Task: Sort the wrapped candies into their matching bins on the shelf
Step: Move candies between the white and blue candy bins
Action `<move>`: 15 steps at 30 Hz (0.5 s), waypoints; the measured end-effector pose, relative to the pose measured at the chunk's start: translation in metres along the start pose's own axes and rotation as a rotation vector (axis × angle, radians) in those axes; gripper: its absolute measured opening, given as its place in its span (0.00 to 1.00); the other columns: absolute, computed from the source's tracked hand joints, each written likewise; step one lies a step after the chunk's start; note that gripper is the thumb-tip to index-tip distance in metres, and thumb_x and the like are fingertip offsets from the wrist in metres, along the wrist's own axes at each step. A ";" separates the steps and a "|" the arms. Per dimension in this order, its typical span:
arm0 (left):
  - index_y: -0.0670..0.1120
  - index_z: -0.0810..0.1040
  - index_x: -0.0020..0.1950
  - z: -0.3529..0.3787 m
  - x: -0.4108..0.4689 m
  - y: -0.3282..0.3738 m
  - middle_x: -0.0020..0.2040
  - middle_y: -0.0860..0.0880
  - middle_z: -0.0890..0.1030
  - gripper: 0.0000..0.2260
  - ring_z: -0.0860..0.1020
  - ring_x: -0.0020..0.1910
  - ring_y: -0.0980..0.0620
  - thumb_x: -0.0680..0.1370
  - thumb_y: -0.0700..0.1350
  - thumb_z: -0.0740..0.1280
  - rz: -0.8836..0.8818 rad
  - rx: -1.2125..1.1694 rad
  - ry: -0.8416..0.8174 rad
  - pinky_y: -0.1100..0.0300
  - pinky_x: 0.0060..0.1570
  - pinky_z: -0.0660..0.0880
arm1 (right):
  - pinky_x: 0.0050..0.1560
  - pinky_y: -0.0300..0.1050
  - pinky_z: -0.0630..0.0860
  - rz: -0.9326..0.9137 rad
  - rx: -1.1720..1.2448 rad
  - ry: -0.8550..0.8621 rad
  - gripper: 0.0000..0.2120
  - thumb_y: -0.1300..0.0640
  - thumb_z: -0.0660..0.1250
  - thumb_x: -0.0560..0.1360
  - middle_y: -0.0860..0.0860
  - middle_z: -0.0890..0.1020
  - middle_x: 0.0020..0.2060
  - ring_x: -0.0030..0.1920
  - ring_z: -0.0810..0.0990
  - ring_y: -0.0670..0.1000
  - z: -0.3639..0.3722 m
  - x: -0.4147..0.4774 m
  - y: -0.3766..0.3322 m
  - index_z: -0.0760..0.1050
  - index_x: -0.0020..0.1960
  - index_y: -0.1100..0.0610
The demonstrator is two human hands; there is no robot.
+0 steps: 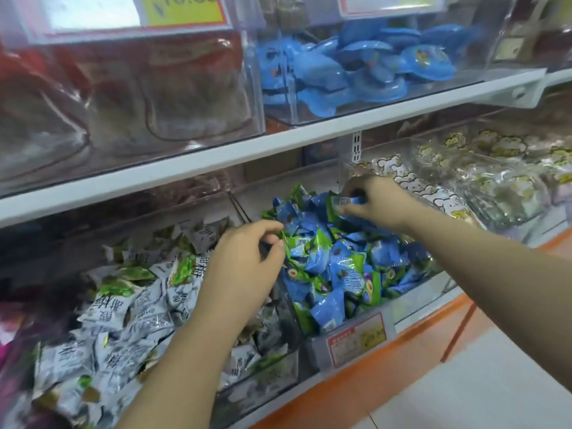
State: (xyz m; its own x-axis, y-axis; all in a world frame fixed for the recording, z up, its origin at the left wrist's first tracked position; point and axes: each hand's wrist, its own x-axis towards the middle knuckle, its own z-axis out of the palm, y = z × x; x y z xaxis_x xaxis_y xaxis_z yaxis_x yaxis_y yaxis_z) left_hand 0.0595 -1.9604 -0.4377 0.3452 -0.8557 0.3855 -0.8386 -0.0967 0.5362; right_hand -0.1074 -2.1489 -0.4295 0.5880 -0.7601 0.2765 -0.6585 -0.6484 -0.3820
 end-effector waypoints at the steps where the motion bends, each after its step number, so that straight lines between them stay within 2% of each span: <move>1: 0.56 0.77 0.61 -0.002 0.000 -0.001 0.44 0.61 0.79 0.12 0.68 0.25 0.58 0.80 0.48 0.61 -0.010 -0.016 -0.004 0.69 0.26 0.61 | 0.51 0.46 0.74 -0.010 0.010 -0.004 0.16 0.48 0.71 0.72 0.54 0.81 0.49 0.50 0.79 0.55 -0.005 0.000 -0.004 0.78 0.54 0.57; 2: 0.55 0.77 0.61 -0.005 0.000 -0.003 0.42 0.60 0.79 0.11 0.69 0.23 0.58 0.80 0.48 0.61 -0.019 -0.036 -0.008 0.69 0.24 0.62 | 0.52 0.45 0.74 -0.008 0.005 -0.019 0.19 0.44 0.70 0.71 0.53 0.81 0.50 0.51 0.78 0.55 -0.010 0.001 -0.009 0.78 0.55 0.56; 4: 0.55 0.76 0.62 -0.008 0.000 -0.004 0.40 0.61 0.78 0.11 0.68 0.21 0.57 0.80 0.48 0.61 -0.028 -0.062 -0.023 0.71 0.22 0.62 | 0.54 0.47 0.76 -0.058 -0.073 -0.070 0.32 0.30 0.63 0.65 0.53 0.82 0.51 0.50 0.79 0.53 -0.022 -0.004 -0.025 0.77 0.57 0.53; 5: 0.55 0.76 0.62 -0.009 0.000 -0.004 0.42 0.61 0.78 0.11 0.68 0.21 0.58 0.80 0.48 0.61 -0.025 -0.058 -0.030 0.71 0.22 0.63 | 0.52 0.45 0.77 -0.100 -0.078 -0.124 0.35 0.27 0.61 0.63 0.50 0.82 0.49 0.48 0.80 0.47 -0.026 -0.007 -0.035 0.77 0.57 0.53; 6: 0.55 0.76 0.62 -0.009 0.000 -0.005 0.43 0.62 0.78 0.11 0.69 0.21 0.59 0.80 0.48 0.61 -0.019 -0.048 -0.034 0.72 0.22 0.63 | 0.49 0.36 0.76 -0.141 -0.021 -0.209 0.32 0.29 0.63 0.65 0.42 0.82 0.45 0.44 0.79 0.38 -0.028 -0.011 -0.046 0.76 0.58 0.52; 7: 0.55 0.76 0.62 -0.010 0.000 -0.005 0.45 0.62 0.78 0.11 0.70 0.22 0.60 0.80 0.48 0.61 -0.017 -0.038 -0.036 0.71 0.23 0.64 | 0.45 0.27 0.72 -0.187 0.049 -0.342 0.24 0.37 0.67 0.70 0.34 0.80 0.42 0.41 0.77 0.32 -0.028 -0.018 -0.060 0.75 0.59 0.50; 8: 0.56 0.76 0.62 -0.010 0.000 -0.005 0.46 0.62 0.78 0.11 0.70 0.23 0.61 0.80 0.48 0.61 -0.019 -0.028 -0.037 0.71 0.23 0.64 | 0.47 0.25 0.70 -0.227 0.082 -0.467 0.21 0.45 0.70 0.72 0.30 0.78 0.43 0.43 0.75 0.29 -0.025 -0.023 -0.072 0.73 0.62 0.50; 9: 0.56 0.76 0.61 -0.011 0.001 -0.005 0.46 0.63 0.78 0.11 0.71 0.23 0.60 0.80 0.48 0.61 -0.024 -0.017 -0.040 0.70 0.24 0.65 | 0.55 0.27 0.68 -0.267 0.083 -0.555 0.24 0.49 0.71 0.73 0.30 0.76 0.52 0.51 0.73 0.30 -0.020 -0.026 -0.081 0.71 0.66 0.48; 10: 0.57 0.76 0.61 -0.012 0.001 -0.005 0.46 0.63 0.77 0.11 0.71 0.23 0.59 0.80 0.48 0.62 -0.029 -0.011 -0.042 0.70 0.25 0.66 | 0.63 0.33 0.65 -0.307 0.062 -0.605 0.28 0.50 0.72 0.72 0.35 0.73 0.62 0.60 0.70 0.35 -0.012 -0.026 -0.084 0.68 0.70 0.47; 11: 0.58 0.76 0.61 -0.012 0.001 -0.005 0.45 0.64 0.77 0.12 0.70 0.23 0.58 0.79 0.48 0.62 -0.034 -0.016 -0.042 0.69 0.25 0.67 | 0.67 0.38 0.62 -0.329 0.023 -0.643 0.31 0.49 0.73 0.71 0.40 0.69 0.67 0.66 0.66 0.41 -0.004 -0.026 -0.086 0.65 0.71 0.47; 13: 0.59 0.76 0.60 -0.013 0.000 -0.006 0.44 0.65 0.77 0.11 0.69 0.22 0.57 0.79 0.48 0.63 -0.038 -0.042 -0.036 0.68 0.26 0.67 | 0.70 0.48 0.62 -0.336 -0.056 -0.692 0.32 0.44 0.73 0.69 0.46 0.65 0.70 0.70 0.60 0.49 0.009 -0.023 -0.085 0.66 0.70 0.44; 15: 0.59 0.76 0.59 -0.013 0.000 -0.006 0.44 0.65 0.77 0.11 0.68 0.22 0.56 0.79 0.48 0.63 -0.042 -0.058 -0.033 0.66 0.25 0.67 | 0.69 0.54 0.63 -0.352 -0.153 -0.734 0.31 0.40 0.73 0.67 0.48 0.63 0.70 0.71 0.55 0.53 0.018 -0.021 -0.084 0.69 0.67 0.42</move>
State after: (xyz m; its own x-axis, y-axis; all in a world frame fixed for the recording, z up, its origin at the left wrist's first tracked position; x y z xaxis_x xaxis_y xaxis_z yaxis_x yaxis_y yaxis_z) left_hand 0.0699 -1.9532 -0.4315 0.3648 -0.8678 0.3374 -0.7974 -0.1040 0.5945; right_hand -0.0558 -2.0777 -0.4195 0.8939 -0.3251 -0.3087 -0.4042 -0.8822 -0.2416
